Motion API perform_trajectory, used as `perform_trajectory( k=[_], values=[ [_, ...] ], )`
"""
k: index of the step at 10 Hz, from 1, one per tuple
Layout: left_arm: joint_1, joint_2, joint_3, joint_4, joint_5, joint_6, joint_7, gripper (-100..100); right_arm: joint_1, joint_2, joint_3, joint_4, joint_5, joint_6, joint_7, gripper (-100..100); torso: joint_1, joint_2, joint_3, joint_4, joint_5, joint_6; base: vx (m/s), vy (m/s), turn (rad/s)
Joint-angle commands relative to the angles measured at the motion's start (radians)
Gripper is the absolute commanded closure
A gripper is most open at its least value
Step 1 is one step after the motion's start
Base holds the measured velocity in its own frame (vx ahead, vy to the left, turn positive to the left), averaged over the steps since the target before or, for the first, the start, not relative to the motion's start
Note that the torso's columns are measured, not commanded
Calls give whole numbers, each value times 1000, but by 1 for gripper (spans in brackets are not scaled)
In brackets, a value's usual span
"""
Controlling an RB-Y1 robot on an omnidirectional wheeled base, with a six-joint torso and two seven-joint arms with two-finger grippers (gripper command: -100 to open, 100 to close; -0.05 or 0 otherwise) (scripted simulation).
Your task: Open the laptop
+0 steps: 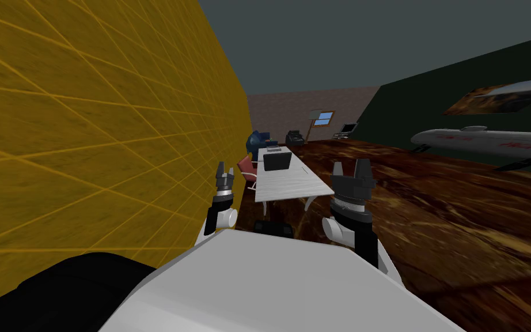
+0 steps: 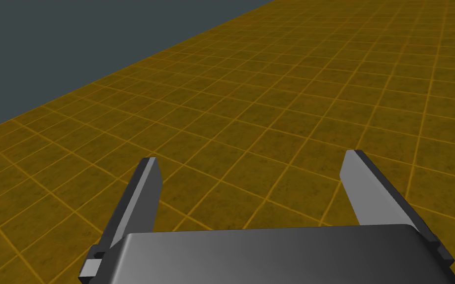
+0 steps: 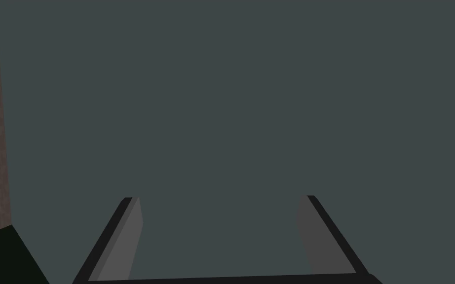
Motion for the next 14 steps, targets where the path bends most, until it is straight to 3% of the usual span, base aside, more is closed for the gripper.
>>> perform_trajectory(
  k=[1,9,10,11,14],
  values=[
    [0,0,0,0,0,0,0,0,0,0,0,0,0,0,0,0,0,40,-82,41,0,0,0,0,0],
    [0,0,0,0,0,0,0,0,0,0,0,0,0,0,0,0,0,618,-1234,617,0,0,0,0,0],
    [-11,35,2,17,6,11,12,-100,0,0,0,0,0,0,0,0,0,691,-1382,691,0,0,3,-8,-66],
    [-22,62,4,34,12,21,23,-100,0,0,0,0,0,0,0,0,0,725,-1451,724,0,0,-7,-14,-103],
    [-74,151,12,113,42,73,79,-100,0,0,0,0,0,0,0,0,-1,738,-1476,738,0,0,-13,-22,-151]
  ],
)
